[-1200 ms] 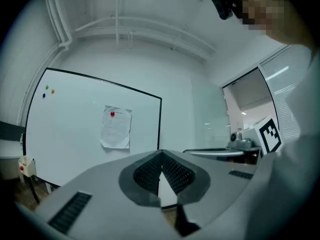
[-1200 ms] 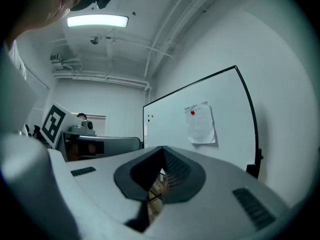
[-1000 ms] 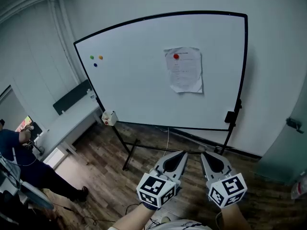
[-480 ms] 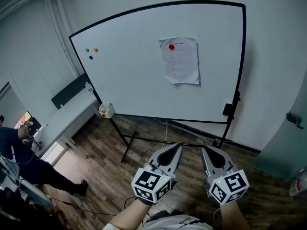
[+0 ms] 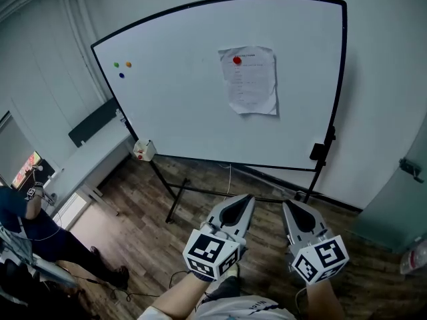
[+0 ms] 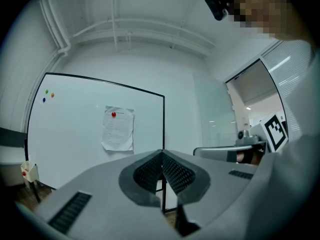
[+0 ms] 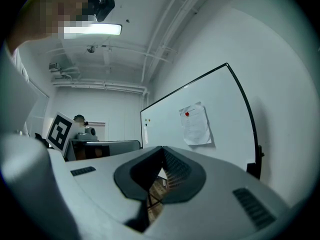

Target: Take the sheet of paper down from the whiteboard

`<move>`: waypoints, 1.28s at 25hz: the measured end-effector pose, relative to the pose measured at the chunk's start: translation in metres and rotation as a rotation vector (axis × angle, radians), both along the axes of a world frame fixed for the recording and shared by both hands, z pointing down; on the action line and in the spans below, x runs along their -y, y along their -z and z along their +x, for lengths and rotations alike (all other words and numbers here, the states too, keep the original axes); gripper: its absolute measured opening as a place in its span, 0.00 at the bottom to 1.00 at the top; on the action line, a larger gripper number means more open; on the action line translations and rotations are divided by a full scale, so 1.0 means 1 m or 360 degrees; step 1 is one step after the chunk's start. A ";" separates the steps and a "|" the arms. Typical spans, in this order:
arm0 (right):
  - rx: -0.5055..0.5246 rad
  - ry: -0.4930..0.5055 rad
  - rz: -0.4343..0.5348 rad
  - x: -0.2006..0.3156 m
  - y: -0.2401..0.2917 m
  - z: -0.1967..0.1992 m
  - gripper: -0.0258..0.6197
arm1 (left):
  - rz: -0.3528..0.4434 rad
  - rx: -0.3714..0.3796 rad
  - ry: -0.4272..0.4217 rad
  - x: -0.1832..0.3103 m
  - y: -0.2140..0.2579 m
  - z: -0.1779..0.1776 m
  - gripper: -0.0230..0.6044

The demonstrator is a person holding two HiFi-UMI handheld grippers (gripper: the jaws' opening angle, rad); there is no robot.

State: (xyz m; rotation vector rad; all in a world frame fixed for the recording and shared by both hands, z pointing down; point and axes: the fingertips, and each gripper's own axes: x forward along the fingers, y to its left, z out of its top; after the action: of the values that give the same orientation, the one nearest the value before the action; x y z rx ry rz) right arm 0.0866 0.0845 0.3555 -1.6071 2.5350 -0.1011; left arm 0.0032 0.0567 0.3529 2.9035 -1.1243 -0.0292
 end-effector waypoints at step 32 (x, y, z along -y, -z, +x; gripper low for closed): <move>-0.0048 -0.0450 -0.0062 0.320 -0.002 0.019 0.06 | 0.0355 -0.0014 -0.0166 0.349 0.048 0.004 0.06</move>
State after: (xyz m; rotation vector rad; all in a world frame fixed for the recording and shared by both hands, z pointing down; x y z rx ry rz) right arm 0.1054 -0.2356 0.3576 -1.9760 2.3095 -0.0970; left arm 0.0070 -0.2927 0.3052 3.1490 -1.0285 -0.1754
